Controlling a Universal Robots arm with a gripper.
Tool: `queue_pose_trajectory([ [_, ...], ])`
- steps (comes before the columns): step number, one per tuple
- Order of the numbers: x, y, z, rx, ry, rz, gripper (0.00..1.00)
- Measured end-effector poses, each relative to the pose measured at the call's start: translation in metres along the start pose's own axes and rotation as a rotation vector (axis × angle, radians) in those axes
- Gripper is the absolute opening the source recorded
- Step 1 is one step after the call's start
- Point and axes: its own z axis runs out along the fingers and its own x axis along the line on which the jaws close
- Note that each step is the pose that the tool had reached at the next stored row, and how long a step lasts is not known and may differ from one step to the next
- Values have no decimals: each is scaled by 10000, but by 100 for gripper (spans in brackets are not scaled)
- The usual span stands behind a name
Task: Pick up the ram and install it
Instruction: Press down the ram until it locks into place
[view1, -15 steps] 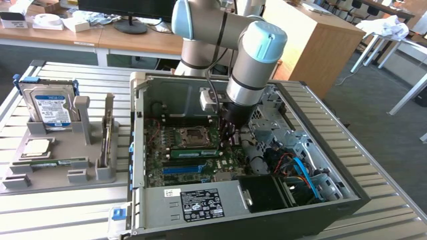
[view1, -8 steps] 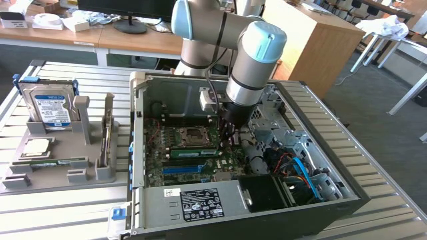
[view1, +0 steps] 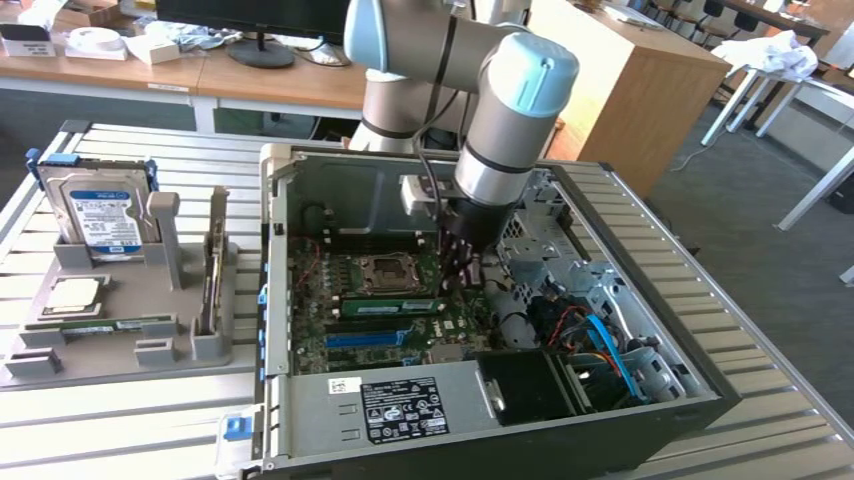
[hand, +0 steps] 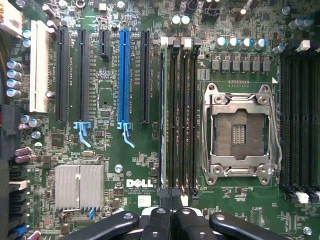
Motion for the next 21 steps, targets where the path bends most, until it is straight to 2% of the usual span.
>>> queue_pose_trajectory([
  [21,-1,14,-46,-5,-1,-2,10],
])
